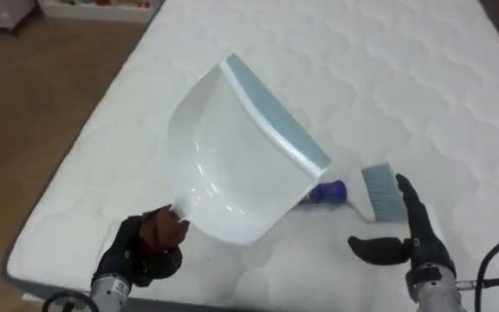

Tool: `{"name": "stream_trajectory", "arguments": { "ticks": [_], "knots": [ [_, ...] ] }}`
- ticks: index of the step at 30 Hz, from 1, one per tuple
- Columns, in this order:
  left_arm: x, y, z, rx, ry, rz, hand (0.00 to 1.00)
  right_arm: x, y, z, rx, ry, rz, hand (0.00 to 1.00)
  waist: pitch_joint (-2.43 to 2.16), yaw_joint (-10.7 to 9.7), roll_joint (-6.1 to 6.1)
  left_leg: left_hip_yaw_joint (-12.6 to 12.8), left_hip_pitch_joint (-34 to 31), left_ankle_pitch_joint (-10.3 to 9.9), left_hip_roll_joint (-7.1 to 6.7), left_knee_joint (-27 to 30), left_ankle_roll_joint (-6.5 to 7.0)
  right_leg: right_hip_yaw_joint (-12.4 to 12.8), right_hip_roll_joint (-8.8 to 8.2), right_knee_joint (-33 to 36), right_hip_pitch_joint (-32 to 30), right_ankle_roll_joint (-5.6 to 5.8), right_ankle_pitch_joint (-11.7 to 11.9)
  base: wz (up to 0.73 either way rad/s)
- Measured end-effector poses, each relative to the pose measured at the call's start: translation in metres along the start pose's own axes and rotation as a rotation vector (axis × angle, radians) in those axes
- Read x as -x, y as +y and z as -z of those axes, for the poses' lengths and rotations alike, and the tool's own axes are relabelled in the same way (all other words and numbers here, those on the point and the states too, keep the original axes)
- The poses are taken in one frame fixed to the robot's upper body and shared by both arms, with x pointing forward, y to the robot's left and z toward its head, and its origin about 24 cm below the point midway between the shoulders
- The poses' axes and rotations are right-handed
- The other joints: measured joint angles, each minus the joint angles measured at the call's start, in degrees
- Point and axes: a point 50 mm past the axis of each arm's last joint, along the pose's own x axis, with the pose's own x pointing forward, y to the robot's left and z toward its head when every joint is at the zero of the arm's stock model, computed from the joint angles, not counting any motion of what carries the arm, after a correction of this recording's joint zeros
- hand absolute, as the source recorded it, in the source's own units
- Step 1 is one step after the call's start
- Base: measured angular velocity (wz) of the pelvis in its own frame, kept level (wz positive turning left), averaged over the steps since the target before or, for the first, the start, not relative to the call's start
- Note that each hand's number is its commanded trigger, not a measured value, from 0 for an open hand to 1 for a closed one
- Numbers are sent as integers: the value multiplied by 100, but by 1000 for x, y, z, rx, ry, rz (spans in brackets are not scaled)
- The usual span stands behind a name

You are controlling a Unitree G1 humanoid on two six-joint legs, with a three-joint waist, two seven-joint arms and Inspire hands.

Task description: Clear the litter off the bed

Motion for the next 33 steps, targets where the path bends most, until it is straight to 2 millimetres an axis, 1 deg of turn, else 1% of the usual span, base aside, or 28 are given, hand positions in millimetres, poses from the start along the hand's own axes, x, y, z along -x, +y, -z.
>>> {"name": "stream_trajectory", "arguments": {
  "ticks": [2,3,5,8,10,13,15,17,22,24,25,27,28,30,31,33],
  "knots": [
    [1,-1,1,10,0,-3,0,0,0,0,2,3,-1,0,-4,13,6,88,68,-21,19,-28,-35,81,40,26,7,-43,-3,-28],
    [1,0,1,16,3,-8,0,0,0,-1,6,-4,2,0,0,26,12,102,109,-16,34,-68,-47,113,85,23,13,-66,1,-22],
    [1,1,3,19,9,-16,0,-1,-3,-2,10,-11,12,0,5,43,21,101,126,-3,58,-110,-70,134,118,-6,12,-99,9,-10],
    [2,1,5,17,18,-23,0,-2,-7,-2,23,-13,30,0,19,75,53,98,138,10,73,-104,-91,219,162,-7,13,-121,-1,-8],
    [2,1,6,17,20,-23,0,-2,-6,-2,22,-13,26,0,30,105,57,101,179,16,77,-107,-97,273,186,-6,15,-131,-5,-14],
    [2,3,6,23,22,-32,0,-1,-3,-3,7,-9,22,0,51,95,25,88,263,17,87,-115,-98,278,202,-21,92,-151,-17,-5],
    [2,5,6,32,23,-41,0,-1,-3,-2,-6,-3,23,0,89,87,-26,91,317,17,90,-139,-98,267,203,-46,154,-152,-31,0],
    [2,6,6,30,24,-44,0,-1,-3,-1,-19,6,25,0,103,86,-63,94,311,17,95,-147,-98,264,204,-98,180,-145,-27,0],
    [2,9,10,39,33,-61,0,0,-4,4,-17,27,31,0,99,85,-104,86,394,16,110,-151,-98,256,201,-221,341,-125,15,2],
    [3,15,13,48,46,-97,0,3,-9,10,-18,51,58,0,76,98,-118,92,420,16,131,-150,-98,240,204,-332,427,-124,42,2],
    [3,17,15,51,50,-112,0,3,-11,11,-20,56,70,0,75,104,-117,99,427,16,132,-152,-98,245,206,-343,440,-122,53,0],
    [6,32,28,59,98,-209,0,4,-21,23,-38,102,146,0,56,100,-104,115,437,16,137,-153,-98,262,211,-395,466,-117,78,-4],
    [6,37,31,63,110,-239,0,5,-24,26,-49,122,168,0,55,100,-104,117,437,16,136,-156,-98,262,210,-399,466,-116,78,0],
    [15,53,44,106,155,-358,0,12,-36,45,-108,215,259,0,47,98,-85,124,489,17,140,-215,-97,209,209,-427,482,-112,80,0],
    [18,56,50,121,172,-385,0,14,-39,51,-120,244,282,0,44,104,-76,124,520,17,142,-233,-97,216,213,-430,505,-112,80,0],
    [35,69,77,189,279,-483,0,27,-55,81,-165,389,398,0,14,95,-23,126,590,16,145,-256,-97,228,219,-470,598,-103,63,-2]
  ]
}}
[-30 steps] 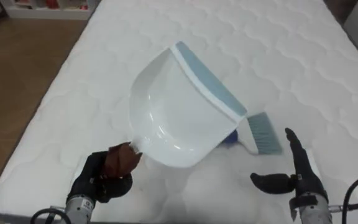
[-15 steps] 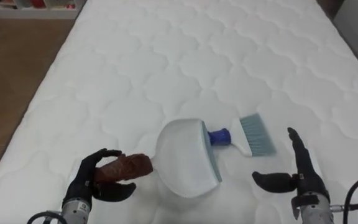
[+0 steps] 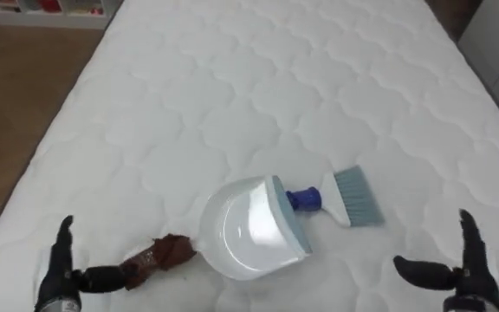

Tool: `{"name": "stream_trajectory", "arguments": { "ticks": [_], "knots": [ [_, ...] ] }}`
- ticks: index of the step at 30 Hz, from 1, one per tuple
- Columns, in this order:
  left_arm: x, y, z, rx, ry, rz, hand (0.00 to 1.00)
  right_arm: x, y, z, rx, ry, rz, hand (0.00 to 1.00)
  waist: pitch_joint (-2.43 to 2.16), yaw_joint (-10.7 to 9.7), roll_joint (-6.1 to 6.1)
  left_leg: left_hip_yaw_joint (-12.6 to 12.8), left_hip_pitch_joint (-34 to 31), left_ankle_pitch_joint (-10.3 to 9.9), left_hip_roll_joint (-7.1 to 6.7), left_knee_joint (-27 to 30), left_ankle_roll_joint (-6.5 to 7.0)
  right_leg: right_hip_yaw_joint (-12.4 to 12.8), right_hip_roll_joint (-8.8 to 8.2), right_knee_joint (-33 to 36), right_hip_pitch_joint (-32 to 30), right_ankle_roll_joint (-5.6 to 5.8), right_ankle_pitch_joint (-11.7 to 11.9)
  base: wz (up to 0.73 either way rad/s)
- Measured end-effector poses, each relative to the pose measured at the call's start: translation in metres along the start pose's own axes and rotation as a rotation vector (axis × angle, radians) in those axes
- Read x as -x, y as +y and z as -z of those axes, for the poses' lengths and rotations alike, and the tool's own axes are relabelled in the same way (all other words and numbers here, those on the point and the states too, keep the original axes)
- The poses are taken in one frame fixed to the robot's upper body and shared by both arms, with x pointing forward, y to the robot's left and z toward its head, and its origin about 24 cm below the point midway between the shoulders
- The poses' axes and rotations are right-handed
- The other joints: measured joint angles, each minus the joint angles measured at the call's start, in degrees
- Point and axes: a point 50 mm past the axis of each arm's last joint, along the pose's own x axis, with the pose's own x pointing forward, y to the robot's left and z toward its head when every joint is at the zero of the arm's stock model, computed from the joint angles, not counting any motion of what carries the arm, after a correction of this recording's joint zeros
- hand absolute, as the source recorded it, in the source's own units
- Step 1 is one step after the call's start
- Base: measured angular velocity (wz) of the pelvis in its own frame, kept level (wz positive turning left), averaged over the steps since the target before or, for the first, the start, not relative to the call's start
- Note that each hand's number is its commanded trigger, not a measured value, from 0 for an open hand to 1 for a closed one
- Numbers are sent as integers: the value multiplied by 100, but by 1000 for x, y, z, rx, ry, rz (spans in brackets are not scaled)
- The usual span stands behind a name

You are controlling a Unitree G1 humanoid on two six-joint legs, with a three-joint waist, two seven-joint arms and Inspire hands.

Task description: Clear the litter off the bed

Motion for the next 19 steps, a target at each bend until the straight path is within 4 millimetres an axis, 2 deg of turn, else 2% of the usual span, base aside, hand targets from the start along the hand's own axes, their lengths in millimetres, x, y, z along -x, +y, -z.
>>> {"name": "stream_trajectory", "arguments": {
  "ticks": [1,3,5,6,9,15,19],
  "knots": [
    [1,6,7,14,33,-25,0,0,-6,7,-15,35,30,0,-6,-3,9,1,9,0,1,-12,0,-2,-1,-19,19,2,-3,0],
    [8,25,42,5,170,-112,0,3,-25,35,-68,177,118,0,-19,-17,39,-23,41,0,2,-75,0,-35,-5,-23,31,7,-22,6],
    [17,37,66,-20,269,-155,0,8,-35,57,-87,287,159,0,-15,-19,22,-39,33,0,-4,-75,0,-38,-9,-8,21,10,-30,2],
    [21,43,78,-30,322,-173,0,13,-39,70,-76,358,167,0,0,-13,-20,-42,29,-2,-8,-79,2,-42,-10,16,6,16,-38,0],
    [33,49,101,-65,433,-173,0,23,-41,93,-43,474,133,0,33,-37,-56,-157,33,-50,-5,-180,39,-138,-20,79,-42,20,-61,14],
    [52,46,130,-191,594,-28,0,38,-32,118,-14,632,-44,0,26,-9,-77,-189,16,-83,-24,-155,53,-161,-21,105,-38,36,-58,5],
    [58,38,139,-277,650,68,0,47,-22,127,45,694,-175,0,24,-10,-75,-190,19,-84,-13,-159,52,-164,-23,86,-29,31,-48,0]
  ]
}}
